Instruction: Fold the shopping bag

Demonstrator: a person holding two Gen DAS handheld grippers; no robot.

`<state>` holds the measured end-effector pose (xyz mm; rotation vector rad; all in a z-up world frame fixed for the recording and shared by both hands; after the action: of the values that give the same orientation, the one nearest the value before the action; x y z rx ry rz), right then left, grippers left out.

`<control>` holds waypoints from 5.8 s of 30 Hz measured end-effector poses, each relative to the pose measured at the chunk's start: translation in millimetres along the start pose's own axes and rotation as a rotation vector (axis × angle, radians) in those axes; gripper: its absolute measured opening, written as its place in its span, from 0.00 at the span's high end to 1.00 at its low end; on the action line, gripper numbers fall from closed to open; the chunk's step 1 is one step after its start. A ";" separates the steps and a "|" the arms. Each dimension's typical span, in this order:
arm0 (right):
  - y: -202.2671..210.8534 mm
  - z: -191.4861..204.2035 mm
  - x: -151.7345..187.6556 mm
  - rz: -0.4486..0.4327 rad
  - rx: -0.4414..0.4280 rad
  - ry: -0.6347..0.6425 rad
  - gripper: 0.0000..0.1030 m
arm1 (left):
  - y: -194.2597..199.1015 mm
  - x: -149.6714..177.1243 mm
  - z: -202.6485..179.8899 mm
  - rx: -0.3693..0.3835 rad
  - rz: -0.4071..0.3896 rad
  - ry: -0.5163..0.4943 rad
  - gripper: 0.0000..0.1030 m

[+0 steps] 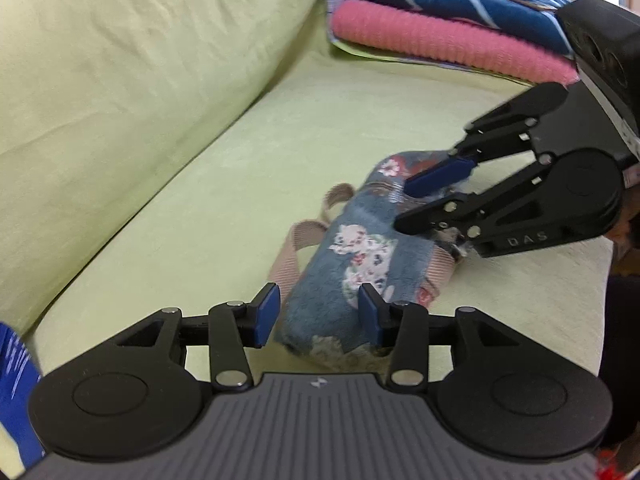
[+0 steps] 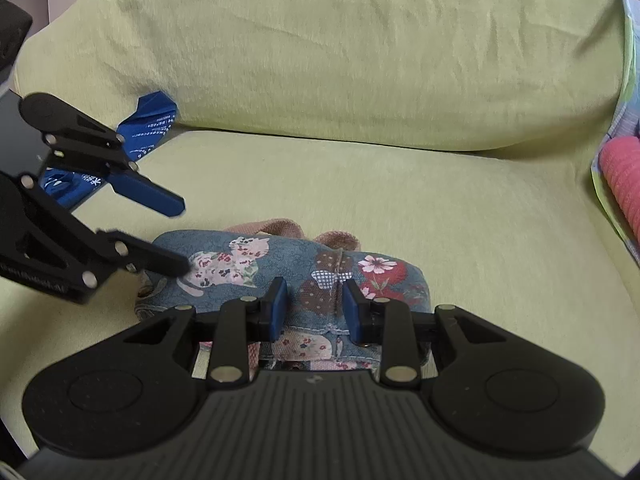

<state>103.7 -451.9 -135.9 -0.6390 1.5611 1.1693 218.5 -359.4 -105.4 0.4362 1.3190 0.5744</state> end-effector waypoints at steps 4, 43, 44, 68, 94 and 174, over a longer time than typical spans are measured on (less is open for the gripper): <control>1.1 1.8 -0.8 -0.012 0.009 0.010 0.73 | -10.7 3.2 7.6 0.044 0.004 0.093 0.51; -32.4 -30.4 16.1 0.065 0.000 -0.841 0.44 | -1.2 -2.1 74.9 0.055 0.047 0.262 0.49; -31.7 -28.5 16.7 0.058 0.004 -0.830 0.44 | -4.2 -2.0 84.0 0.045 0.053 0.288 0.50; -79.0 -44.1 -24.9 0.182 -0.298 -0.478 0.42 | -55.1 19.0 22.8 0.133 0.004 -0.709 0.77; -49.1 -47.6 -27.3 0.189 -0.310 -0.626 0.46 | -62.5 18.3 24.8 0.389 0.119 -0.569 1.00; 435.2 -337.7 436.6 0.361 0.520 -1.203 0.47 | -176.9 7.6 -660.4 0.738 0.085 -0.959 0.90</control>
<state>-547.1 -523.3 -391.6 0.6502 0.8299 1.0000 -401.3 -508.8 -352.2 1.2001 0.5282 -0.1158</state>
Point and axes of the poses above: each gripper's, at about its wrist camera, not at the fingertips, and y roughly against the way its jaws point, z to its left, x to its underside, the point moved 5 cm from there along -y, roughly the way its jaws point, and after that the axes turned 14 degrees about -z, right-handed, at the moved point
